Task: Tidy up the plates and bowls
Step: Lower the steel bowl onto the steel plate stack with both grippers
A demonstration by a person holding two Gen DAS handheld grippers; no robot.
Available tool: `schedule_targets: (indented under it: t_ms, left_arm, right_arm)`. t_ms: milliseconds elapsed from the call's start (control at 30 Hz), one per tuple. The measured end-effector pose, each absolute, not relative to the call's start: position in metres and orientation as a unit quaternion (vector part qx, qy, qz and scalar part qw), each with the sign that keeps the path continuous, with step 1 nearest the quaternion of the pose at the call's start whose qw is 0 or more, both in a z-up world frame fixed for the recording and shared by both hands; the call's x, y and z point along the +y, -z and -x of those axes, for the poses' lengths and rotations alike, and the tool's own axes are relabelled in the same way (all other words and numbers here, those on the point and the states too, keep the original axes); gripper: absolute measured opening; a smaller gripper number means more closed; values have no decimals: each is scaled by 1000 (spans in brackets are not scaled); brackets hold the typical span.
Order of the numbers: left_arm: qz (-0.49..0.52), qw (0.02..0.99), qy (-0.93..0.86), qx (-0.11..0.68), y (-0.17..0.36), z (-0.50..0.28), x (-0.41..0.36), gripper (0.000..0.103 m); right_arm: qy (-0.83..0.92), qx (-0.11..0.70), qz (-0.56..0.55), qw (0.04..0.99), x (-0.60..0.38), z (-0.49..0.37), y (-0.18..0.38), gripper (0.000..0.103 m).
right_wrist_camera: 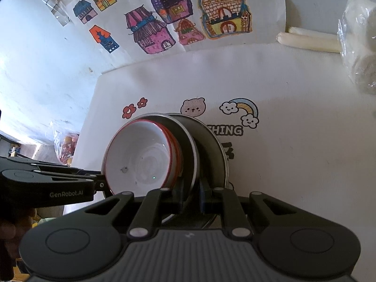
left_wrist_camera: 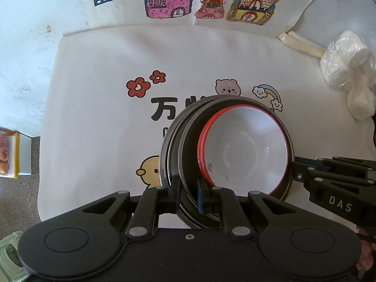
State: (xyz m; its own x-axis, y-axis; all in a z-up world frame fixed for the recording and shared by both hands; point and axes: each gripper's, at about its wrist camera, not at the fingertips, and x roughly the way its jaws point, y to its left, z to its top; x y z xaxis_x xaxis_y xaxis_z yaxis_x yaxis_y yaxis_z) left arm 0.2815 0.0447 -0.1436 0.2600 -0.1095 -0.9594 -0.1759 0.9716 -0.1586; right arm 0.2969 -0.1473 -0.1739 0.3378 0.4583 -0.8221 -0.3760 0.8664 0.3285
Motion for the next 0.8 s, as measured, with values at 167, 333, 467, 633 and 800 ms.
schedule_targets:
  t_ms: [167,333,467,633,800]
  left_arm:
    - [119,785,-22,608,144,-281,45,13]
    - [124,785,-24,607,144,-280,46,13]
    - [127,785,-26,606,143,-280,47,13]
    - [127,785,-27,606,143,-280,48,13]
    - [127,785,-29,605,143,-280,48,13]
  right_arm:
    - [-255,516,-41,817,-148,-296,174,16]
    - [-254,515,-41,817,-148,-295,173,16]
    - [-251,514,-43,819,-148,-294,173,17]
    - [-250,514,-44,819,-147,-294,173,17]
    - [-249,516,-50,818,-149,-295,172,17]
